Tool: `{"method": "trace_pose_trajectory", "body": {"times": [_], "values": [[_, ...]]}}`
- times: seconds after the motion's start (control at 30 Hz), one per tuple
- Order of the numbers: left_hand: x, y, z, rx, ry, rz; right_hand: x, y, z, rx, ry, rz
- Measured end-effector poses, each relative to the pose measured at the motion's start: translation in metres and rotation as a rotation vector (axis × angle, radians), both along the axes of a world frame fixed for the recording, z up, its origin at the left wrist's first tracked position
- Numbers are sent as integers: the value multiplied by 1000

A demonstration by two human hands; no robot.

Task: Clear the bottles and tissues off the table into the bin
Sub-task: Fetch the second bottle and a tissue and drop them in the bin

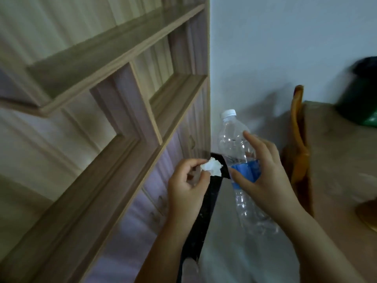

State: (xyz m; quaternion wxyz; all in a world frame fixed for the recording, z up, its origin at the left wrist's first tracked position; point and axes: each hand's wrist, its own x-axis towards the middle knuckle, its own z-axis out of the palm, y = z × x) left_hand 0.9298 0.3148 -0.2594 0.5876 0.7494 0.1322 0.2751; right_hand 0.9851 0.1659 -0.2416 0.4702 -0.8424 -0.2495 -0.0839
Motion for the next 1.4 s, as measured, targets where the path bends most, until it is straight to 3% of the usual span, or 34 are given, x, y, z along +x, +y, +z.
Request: {"method": "trace_pose_trajectory", "body": {"times": [0.33,0.5,1.07,1.4], "values": [[167,17,3,-21,-114,-397,100,9,7,2,-3,-371],[221,0,-12,-45,-49,-527,130,-5,-3,5,31,-526],[432,-140,13,100,-41,-877,305,-141,-2,107,-5,-876],[504,-214,-1,125,26,-1049,345,-201,-20,143,87,-1109]]}}
